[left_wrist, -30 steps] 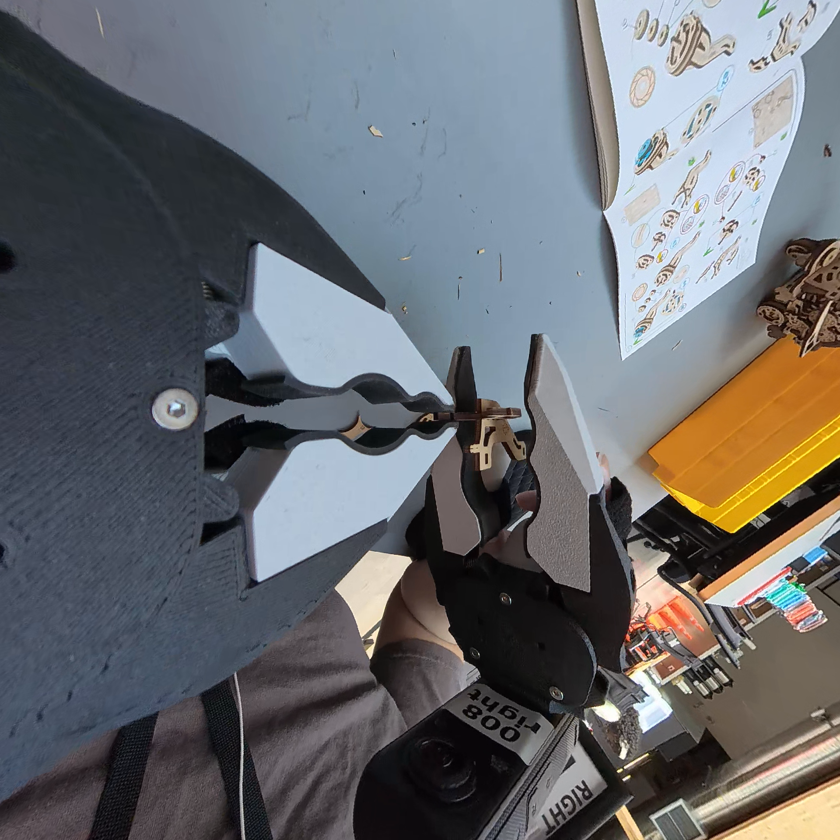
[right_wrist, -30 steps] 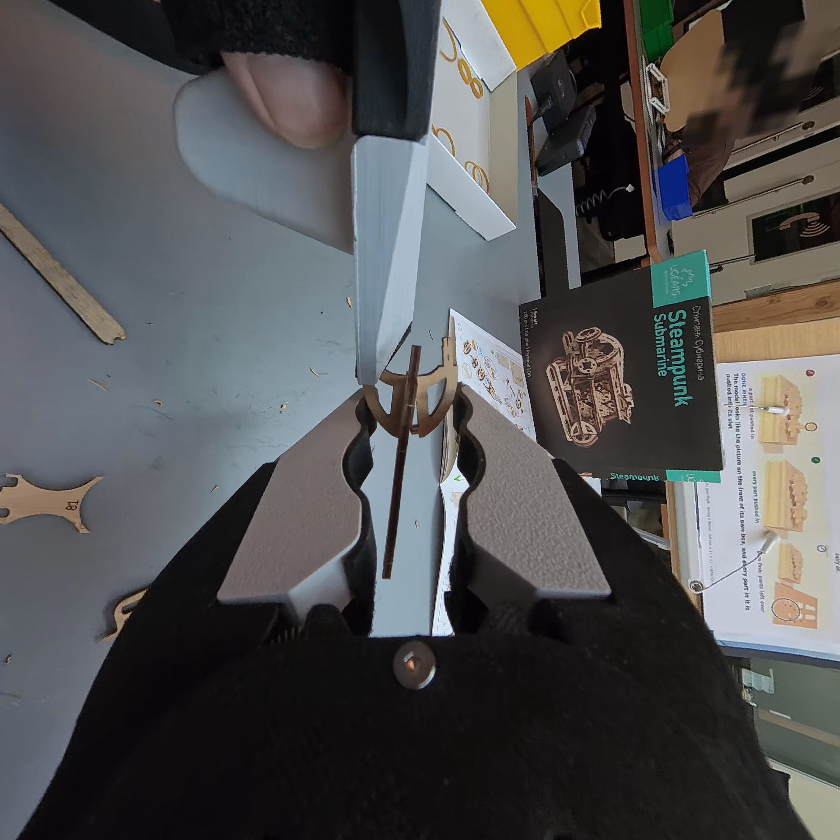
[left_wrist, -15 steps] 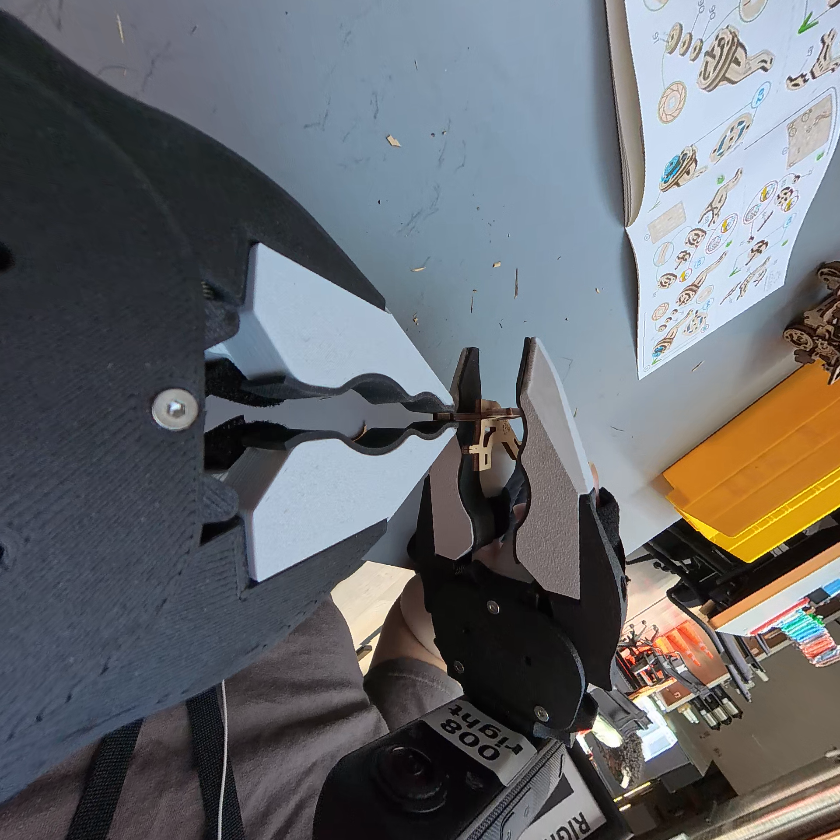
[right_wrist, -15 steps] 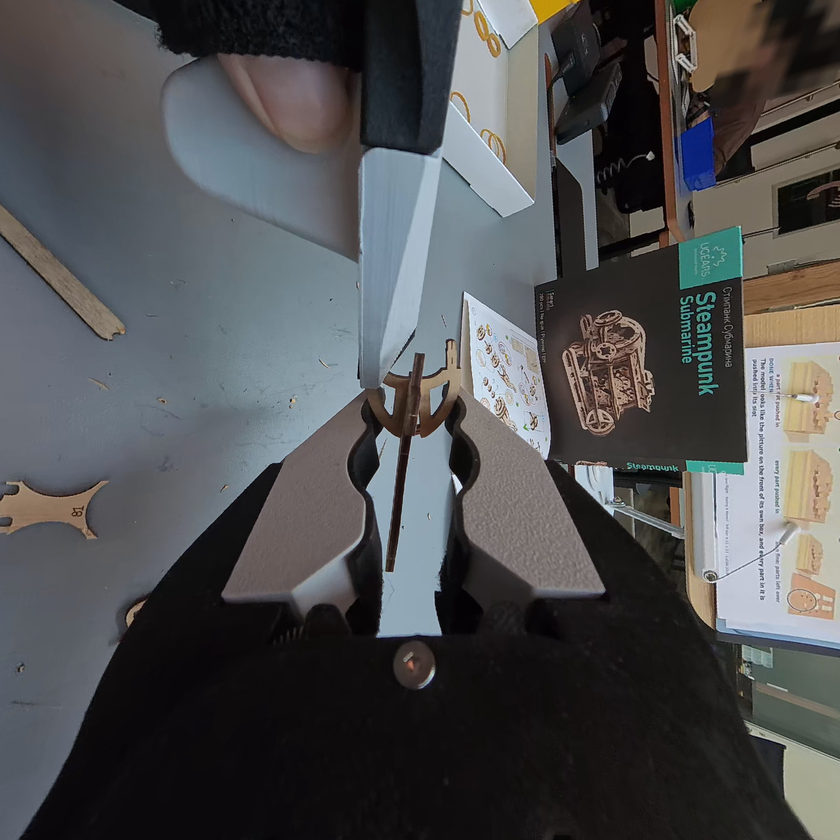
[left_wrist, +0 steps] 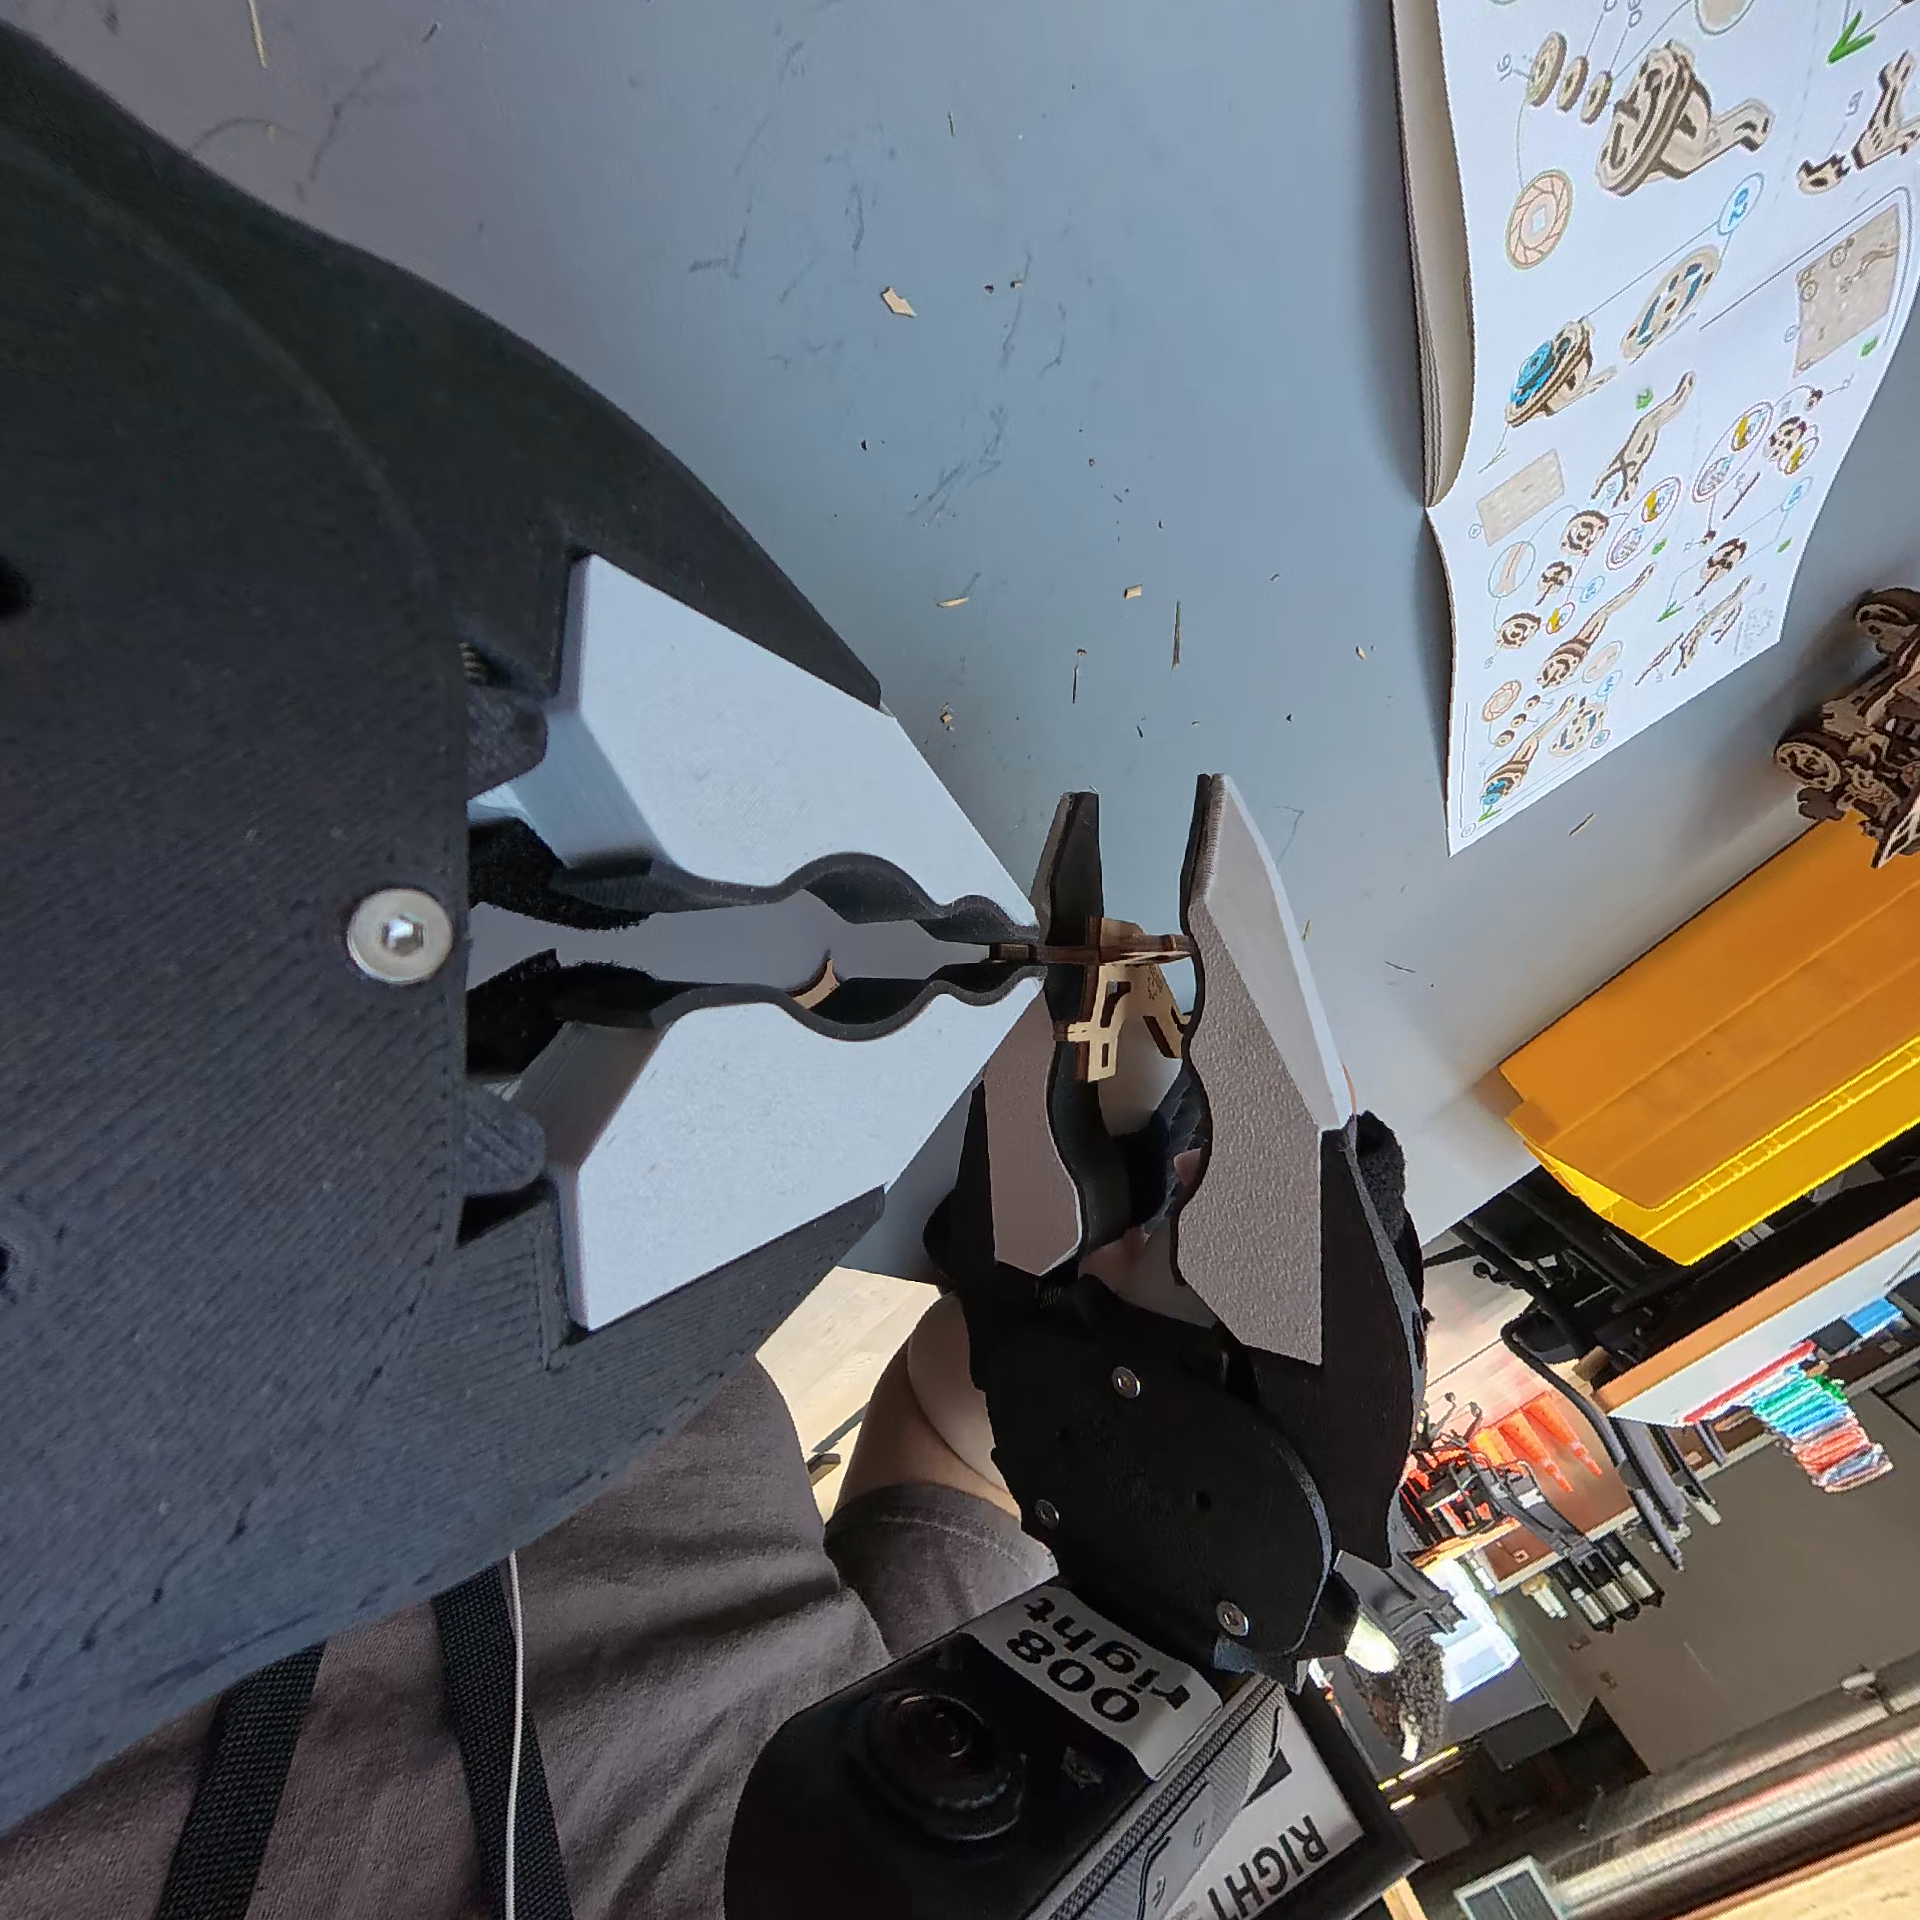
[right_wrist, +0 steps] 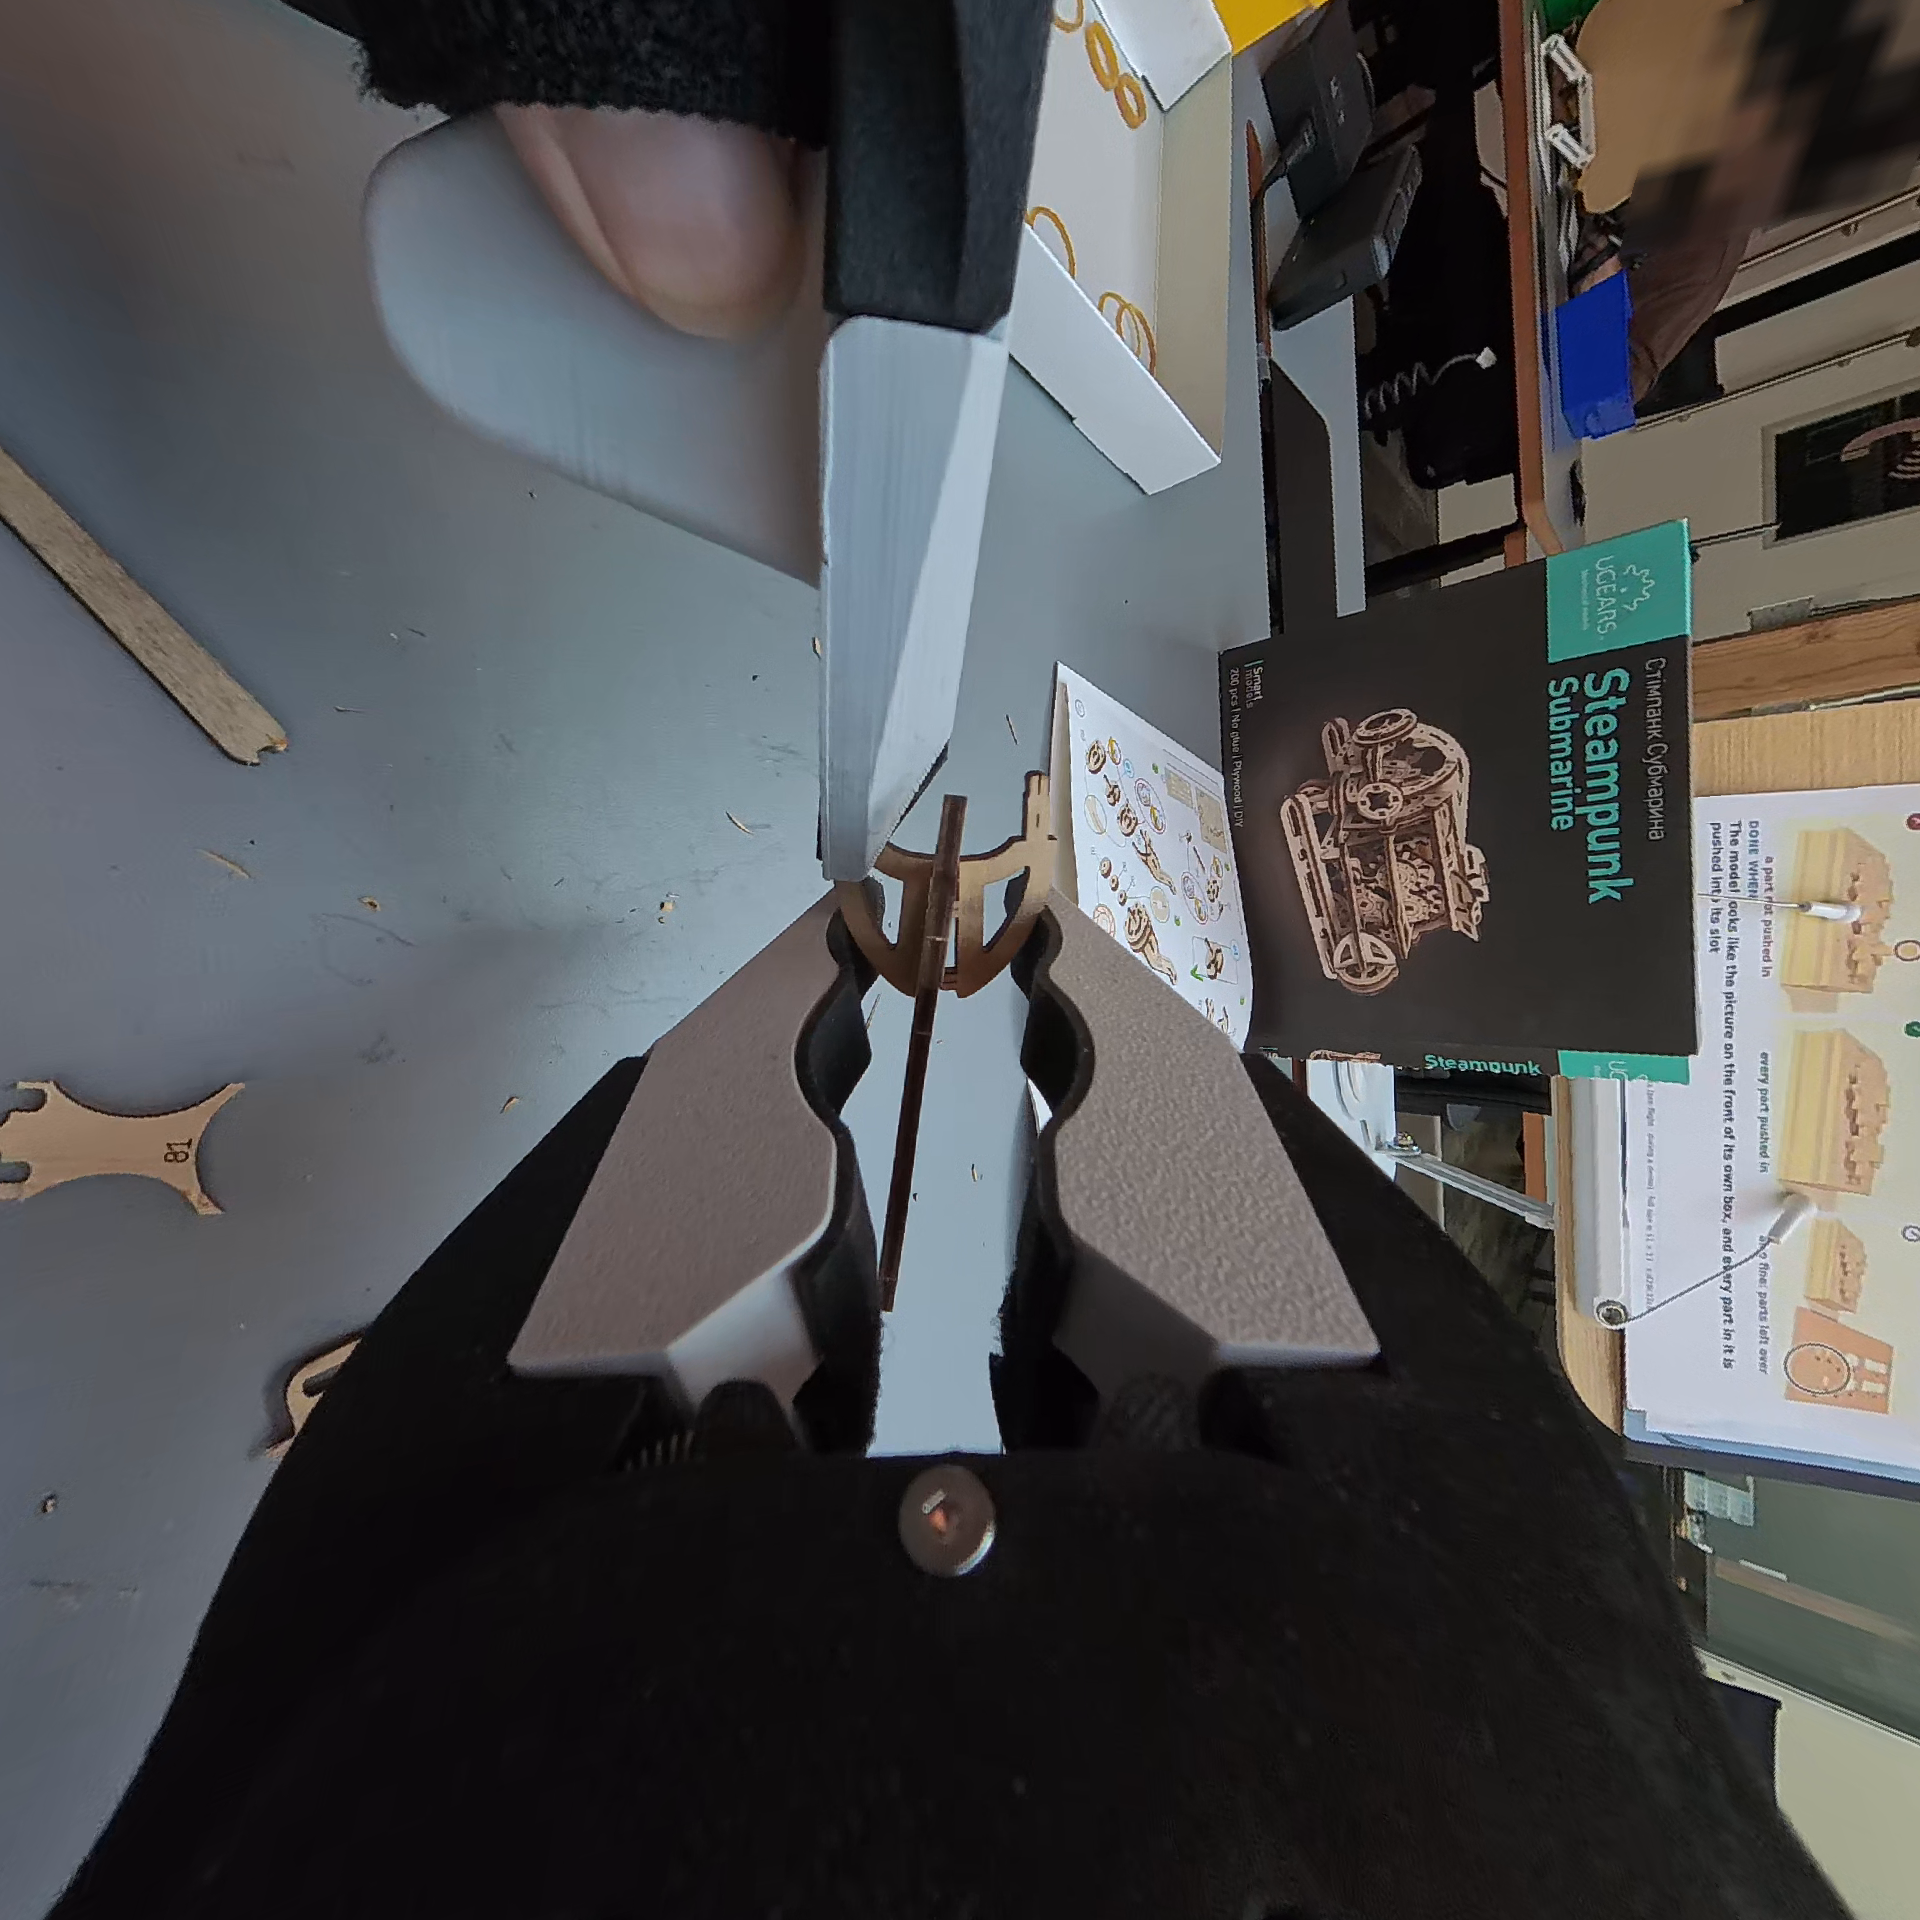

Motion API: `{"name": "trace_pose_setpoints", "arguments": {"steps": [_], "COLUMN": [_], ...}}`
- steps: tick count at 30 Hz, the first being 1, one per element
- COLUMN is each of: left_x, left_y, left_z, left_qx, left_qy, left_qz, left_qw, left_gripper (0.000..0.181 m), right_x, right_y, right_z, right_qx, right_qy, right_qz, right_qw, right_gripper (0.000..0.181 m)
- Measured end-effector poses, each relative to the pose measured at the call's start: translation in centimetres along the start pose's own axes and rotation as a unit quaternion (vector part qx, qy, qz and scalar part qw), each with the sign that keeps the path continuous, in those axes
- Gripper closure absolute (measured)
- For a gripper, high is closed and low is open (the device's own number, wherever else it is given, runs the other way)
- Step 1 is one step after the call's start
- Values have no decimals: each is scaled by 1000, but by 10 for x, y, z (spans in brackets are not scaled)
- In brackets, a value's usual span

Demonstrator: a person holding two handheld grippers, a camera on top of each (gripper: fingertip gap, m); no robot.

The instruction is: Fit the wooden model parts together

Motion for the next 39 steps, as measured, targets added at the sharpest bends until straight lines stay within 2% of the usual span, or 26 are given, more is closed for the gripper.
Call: {"name": "trace_pose_setpoints", "arguments": {"steps": [16,19,24,29,39], "left_x": [2,3,3,-2,2], "left_y": [-5,-4,-1,7,2], "left_z": [2,2,-1,1,-1], "left_qx": [2,6,5,-13,31], "left_qy": [6,12,4,-3,29], "left_qz": [15,10,4,-22,4], "left_qw": [1000,1000,1000,1000,999], "left_gripper": [180,181,181,180,180], "right_x": [3,3,2,0,2], "right_y": [0,0,-3,-9,-12], "right_z": [7,5,0,-11,-4], "right_qx": [10,11,18,5,-8], "right_qy": [25,19,6,-41,-4], "right_qz": [1,10,20,51,61], "right_qw": [1000,1000,1000,998,998], "right_gripper": [155,155,145,139,145]}}
Point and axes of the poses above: each gripper's, where its closed fingertips meet, x back along the fingers, y out of its underside, z = x × y across the jaws, the point moved 2 cm from there along x, back along the fingers, and after that the axes turned 14 degrees about -y, right-handed, at the moved point
